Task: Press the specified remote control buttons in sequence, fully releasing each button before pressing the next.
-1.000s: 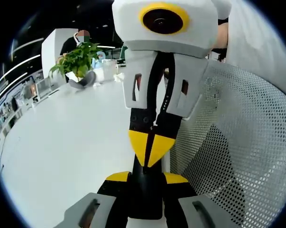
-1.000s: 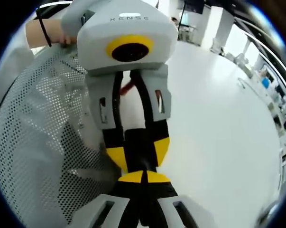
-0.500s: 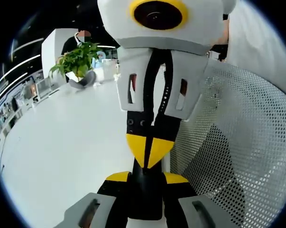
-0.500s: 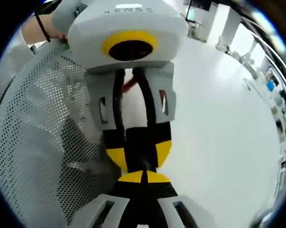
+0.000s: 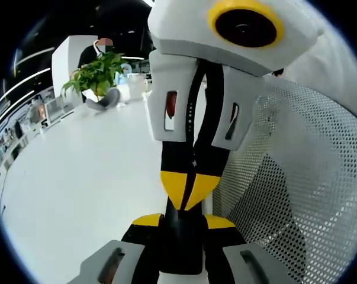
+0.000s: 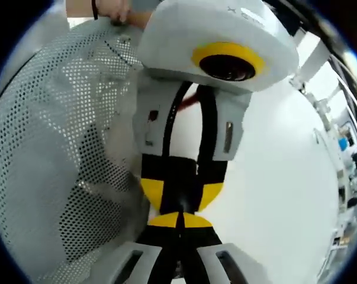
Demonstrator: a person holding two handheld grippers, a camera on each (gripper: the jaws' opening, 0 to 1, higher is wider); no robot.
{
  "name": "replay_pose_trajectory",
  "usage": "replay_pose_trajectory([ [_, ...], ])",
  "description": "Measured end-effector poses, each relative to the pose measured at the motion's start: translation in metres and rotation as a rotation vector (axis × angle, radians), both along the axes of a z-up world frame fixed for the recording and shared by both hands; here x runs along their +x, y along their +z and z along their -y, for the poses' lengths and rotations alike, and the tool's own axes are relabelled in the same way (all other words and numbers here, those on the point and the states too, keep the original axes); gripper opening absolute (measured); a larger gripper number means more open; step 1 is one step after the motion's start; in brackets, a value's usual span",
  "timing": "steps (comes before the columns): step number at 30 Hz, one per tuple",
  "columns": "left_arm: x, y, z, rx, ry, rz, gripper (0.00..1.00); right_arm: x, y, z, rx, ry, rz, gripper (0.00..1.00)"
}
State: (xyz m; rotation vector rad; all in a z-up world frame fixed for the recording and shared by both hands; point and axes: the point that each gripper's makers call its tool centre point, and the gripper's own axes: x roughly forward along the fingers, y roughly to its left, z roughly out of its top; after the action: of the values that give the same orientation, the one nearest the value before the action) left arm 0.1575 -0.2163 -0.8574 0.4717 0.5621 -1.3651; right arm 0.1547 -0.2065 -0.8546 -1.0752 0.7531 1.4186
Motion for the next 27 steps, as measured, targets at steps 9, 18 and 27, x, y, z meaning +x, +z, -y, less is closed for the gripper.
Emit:
replay_pose_trajectory([
  [9,0.0004,0.0,0.0004,-0.002,0.001,-0.001,0.25,0.001,0.002,0.0001,0.116,-0.116,0.014,0.0],
  [18,0.0006,-0.0001,0.0006,-0.004,0.0,-0.002,0.25,0.0,0.0036,-0.0015,0.175,-0.118,-0.016,0.0],
  [27,0.0006,-0.0003,0.001,-0.004,0.0,-0.002,0.25,-0.0015,0.0041,-0.0066,0.179,-0.087,-0.018,0.0],
])
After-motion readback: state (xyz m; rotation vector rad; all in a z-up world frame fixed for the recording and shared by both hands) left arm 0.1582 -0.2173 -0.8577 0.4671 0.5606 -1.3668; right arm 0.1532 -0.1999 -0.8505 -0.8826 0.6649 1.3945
